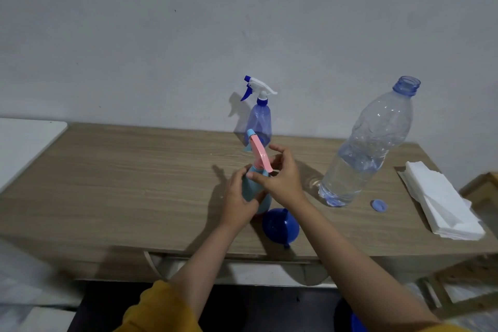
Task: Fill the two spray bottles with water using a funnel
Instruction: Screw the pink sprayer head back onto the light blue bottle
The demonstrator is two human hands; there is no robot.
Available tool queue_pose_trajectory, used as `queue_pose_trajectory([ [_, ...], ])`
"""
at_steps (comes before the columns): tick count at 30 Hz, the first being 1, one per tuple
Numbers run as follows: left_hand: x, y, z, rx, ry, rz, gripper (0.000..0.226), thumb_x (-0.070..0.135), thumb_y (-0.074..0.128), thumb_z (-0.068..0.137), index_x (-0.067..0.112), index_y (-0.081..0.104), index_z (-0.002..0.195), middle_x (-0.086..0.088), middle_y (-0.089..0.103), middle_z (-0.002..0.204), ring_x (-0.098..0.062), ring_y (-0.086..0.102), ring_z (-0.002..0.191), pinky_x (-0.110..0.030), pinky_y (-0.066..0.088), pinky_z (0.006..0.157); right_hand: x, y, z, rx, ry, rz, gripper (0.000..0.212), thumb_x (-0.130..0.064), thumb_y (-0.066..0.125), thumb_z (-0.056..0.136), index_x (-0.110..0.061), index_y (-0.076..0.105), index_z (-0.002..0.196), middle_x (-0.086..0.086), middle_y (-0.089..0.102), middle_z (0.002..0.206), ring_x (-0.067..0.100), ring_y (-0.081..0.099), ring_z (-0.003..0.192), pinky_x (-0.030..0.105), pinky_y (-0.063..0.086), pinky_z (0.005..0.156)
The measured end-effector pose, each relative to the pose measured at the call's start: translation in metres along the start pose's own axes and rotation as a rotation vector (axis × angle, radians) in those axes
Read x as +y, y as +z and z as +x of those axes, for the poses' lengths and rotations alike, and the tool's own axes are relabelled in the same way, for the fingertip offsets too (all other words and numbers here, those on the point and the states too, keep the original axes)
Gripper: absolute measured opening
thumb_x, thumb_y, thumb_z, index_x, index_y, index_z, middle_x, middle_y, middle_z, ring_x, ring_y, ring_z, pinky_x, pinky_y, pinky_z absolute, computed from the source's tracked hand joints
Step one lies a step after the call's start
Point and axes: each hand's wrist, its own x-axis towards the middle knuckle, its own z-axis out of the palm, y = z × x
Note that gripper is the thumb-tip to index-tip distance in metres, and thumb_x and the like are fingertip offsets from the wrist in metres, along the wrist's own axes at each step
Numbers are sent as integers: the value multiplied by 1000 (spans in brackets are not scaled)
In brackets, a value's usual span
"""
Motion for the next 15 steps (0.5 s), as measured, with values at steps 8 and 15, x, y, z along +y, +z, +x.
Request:
queue_pose_trajectory([
  [8,2,-1,0,11,5,41,60,34,77,71,25,51,124,7,60,120,-9,57,112,-27,50,92,11,1,3,29,22,53,73,-7,86,65,-18,43,122,4,64,96,18,65,94,33,53,86],
  [15,6,-2,-1,40,28,106,60,27,78,73,17,52,127,0,59,120,-14,55,112,-29,45,94,19,8,-2,142,21,109,72,-6,86,64,-20,38,116,8,67,94,20,67,92,35,54,86],
])
